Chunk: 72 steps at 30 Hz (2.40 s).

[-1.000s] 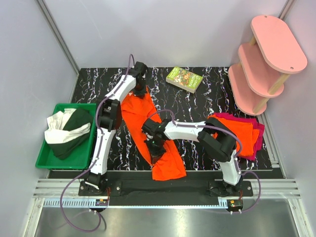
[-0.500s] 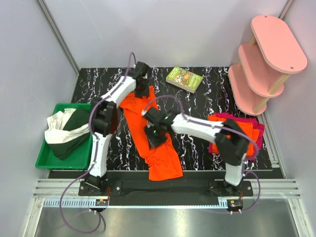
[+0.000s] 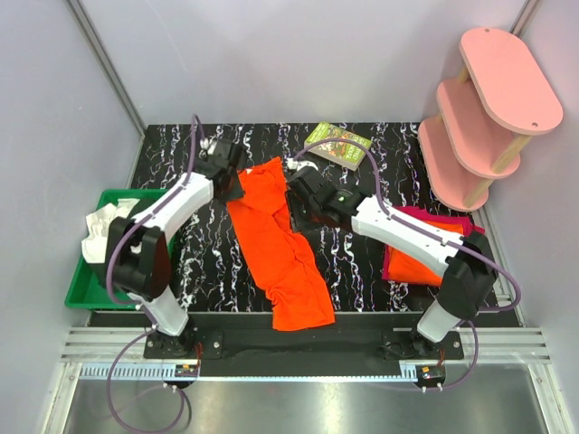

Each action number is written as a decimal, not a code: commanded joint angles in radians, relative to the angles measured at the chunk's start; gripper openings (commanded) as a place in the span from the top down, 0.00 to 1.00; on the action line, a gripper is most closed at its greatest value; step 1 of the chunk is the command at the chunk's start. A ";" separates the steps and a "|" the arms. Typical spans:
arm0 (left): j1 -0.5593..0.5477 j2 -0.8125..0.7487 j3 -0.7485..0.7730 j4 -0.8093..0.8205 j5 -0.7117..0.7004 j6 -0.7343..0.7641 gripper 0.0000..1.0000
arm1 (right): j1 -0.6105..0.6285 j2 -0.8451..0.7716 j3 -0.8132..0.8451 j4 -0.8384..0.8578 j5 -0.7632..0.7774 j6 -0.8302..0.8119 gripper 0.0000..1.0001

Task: Fold and stack the t-shirts
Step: Rotate the tshirt 90 degrees

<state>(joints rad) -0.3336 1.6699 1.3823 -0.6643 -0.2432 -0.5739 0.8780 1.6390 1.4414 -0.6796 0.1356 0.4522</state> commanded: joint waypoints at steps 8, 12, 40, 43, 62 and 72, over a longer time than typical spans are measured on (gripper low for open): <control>-0.022 0.016 -0.184 -0.053 -0.254 -0.285 0.84 | 0.004 -0.097 -0.065 -0.009 0.104 0.006 0.59; -0.019 0.155 -0.086 -0.113 -0.266 -0.278 0.90 | 0.006 -0.137 -0.104 -0.020 0.136 0.011 0.59; -0.012 0.875 0.944 -0.370 -0.001 -0.004 0.94 | -0.059 -0.277 -0.230 -0.084 0.208 -0.040 0.57; -0.012 0.904 0.995 -0.348 0.047 0.043 0.91 | -0.068 -0.268 -0.234 -0.086 0.194 -0.040 0.57; -0.027 0.040 -0.002 0.051 -0.034 -0.061 0.81 | -0.074 -0.254 -0.347 -0.011 0.138 0.039 0.54; -0.395 -0.560 -0.747 0.339 -0.036 -0.365 0.78 | -0.062 -0.375 -0.688 0.311 -0.076 0.252 0.44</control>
<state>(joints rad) -0.6582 1.2102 0.8459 -0.4805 -0.2676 -0.7528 0.8085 1.3354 0.8112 -0.5388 0.1459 0.5831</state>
